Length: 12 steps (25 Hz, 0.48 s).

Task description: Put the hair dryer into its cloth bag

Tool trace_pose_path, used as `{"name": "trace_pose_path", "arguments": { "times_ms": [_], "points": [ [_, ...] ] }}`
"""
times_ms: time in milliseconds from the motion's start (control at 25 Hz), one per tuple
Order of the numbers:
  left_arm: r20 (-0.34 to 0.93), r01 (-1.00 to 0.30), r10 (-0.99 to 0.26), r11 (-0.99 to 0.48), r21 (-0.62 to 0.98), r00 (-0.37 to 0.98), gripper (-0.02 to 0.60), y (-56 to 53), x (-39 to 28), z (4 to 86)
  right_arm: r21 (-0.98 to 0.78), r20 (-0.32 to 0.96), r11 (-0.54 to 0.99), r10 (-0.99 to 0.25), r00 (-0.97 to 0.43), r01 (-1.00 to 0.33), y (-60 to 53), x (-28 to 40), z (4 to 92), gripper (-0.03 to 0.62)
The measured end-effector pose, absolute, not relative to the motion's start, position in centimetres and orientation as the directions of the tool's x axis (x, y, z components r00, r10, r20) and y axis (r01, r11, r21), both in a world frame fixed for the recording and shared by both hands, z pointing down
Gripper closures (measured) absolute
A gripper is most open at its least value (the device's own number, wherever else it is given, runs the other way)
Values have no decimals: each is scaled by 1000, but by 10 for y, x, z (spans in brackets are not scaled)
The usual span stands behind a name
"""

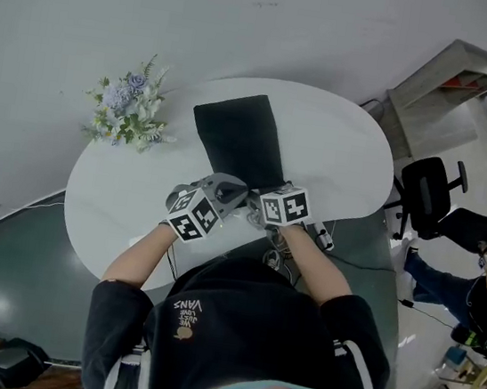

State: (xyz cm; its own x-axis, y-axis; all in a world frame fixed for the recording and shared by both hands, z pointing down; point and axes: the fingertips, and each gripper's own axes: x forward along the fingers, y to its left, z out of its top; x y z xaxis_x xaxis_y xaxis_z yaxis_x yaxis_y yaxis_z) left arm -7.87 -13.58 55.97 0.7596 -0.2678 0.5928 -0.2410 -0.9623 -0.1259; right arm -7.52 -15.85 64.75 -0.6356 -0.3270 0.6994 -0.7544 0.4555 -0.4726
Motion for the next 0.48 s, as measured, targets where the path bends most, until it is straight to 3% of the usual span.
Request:
{"name": "trace_pose_path", "arguments": {
  "times_ms": [480],
  "points": [
    [571, -251, -252, -964, -83, 782, 560, -139, -79, 555, -466, 690, 456, -349, -634, -758, -193, -82, 646, 411]
  ]
}}
